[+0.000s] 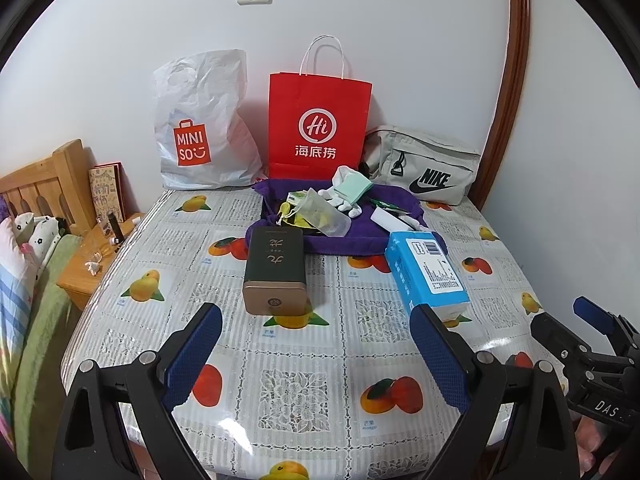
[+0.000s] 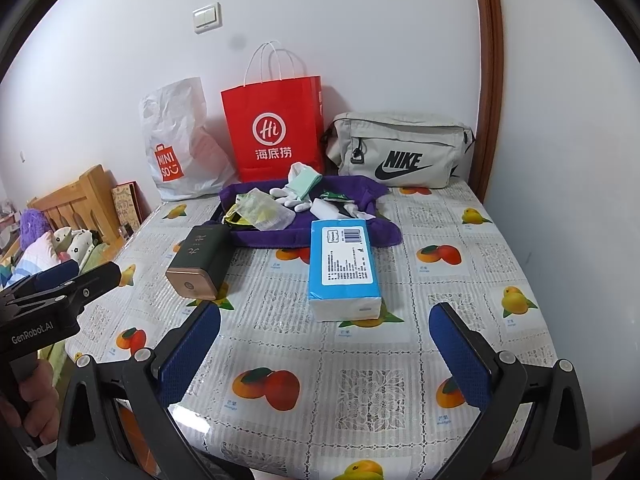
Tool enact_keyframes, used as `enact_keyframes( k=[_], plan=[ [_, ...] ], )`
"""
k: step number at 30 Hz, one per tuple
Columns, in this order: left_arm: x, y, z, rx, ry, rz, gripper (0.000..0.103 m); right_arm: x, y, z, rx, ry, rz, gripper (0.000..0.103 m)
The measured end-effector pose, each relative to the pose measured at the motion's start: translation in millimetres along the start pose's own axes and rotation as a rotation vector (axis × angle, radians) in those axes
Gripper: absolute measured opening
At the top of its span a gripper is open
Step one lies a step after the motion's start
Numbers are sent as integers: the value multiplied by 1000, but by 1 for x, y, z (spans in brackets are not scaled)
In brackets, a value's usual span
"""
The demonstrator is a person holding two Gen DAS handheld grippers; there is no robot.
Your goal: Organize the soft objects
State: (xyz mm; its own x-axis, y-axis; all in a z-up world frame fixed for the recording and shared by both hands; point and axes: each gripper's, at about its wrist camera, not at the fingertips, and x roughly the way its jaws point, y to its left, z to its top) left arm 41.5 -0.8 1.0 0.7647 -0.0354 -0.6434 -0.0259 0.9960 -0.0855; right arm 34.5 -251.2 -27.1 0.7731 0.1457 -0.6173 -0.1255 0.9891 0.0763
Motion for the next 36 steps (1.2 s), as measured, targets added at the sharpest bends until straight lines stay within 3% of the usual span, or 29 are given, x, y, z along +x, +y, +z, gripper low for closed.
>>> enact_keyframes(
  k=[36],
  plan=[
    [-6, 0, 1, 2, -4, -3, 95, -3, 6, -2, 0, -3, 5, 103]
  ],
)
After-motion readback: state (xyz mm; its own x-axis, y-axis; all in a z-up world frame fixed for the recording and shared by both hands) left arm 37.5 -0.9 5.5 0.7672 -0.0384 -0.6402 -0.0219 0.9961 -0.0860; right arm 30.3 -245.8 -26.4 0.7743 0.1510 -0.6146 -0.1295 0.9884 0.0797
